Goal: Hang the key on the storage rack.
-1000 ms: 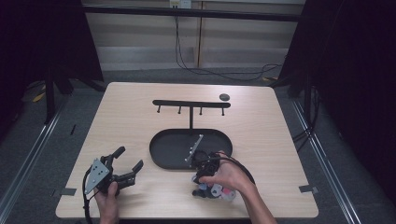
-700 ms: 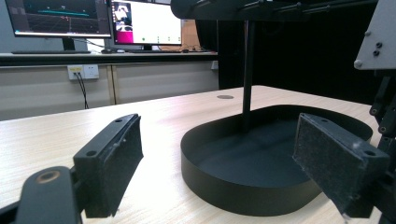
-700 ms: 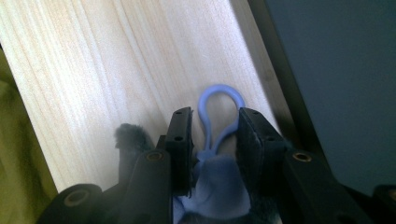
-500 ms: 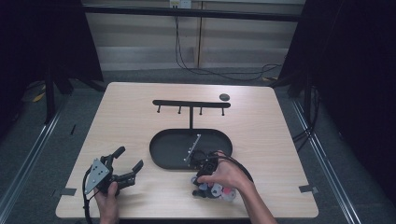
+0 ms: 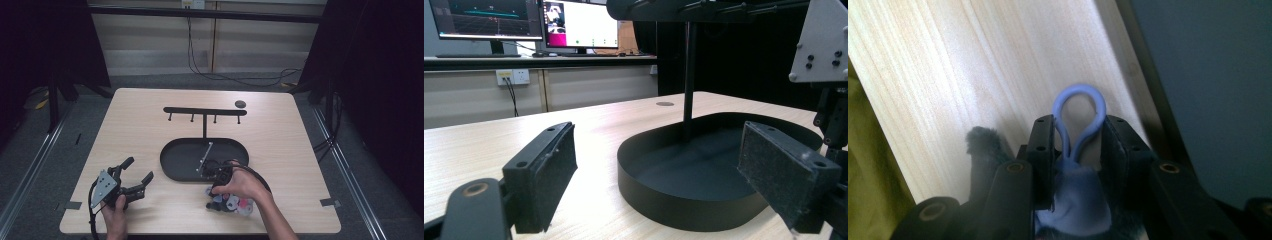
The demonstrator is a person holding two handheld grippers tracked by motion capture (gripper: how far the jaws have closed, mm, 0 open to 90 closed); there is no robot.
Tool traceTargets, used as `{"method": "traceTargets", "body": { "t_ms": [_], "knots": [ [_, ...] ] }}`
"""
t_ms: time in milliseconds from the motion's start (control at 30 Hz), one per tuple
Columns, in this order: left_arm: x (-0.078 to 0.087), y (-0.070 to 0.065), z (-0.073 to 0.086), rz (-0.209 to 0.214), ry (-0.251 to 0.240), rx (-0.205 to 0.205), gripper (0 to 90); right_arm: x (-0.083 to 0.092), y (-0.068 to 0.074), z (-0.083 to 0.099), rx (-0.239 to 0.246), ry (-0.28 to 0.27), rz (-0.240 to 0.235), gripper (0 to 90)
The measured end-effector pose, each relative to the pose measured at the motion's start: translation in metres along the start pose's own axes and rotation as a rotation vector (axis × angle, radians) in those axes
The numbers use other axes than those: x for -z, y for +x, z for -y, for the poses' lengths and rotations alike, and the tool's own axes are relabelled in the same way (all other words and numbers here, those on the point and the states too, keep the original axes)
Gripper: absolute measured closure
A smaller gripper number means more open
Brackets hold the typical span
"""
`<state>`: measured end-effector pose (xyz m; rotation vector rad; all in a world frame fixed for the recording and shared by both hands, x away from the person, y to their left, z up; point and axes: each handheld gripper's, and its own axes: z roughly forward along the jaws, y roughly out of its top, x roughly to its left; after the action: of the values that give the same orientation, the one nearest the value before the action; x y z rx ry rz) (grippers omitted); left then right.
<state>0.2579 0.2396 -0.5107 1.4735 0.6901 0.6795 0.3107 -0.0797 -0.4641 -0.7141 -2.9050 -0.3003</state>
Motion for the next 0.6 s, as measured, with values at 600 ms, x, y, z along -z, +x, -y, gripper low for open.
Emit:
{"method": "traceTargets", "body": {
  "t_ms": [600],
  "knots": [
    [0.000, 0.000, 0.000, 0.000, -0.001, 0.000, 15.3, -0.009, 0.019, -0.022, 0.134, 0.184, 0.062, 80.8]
  ]
}}
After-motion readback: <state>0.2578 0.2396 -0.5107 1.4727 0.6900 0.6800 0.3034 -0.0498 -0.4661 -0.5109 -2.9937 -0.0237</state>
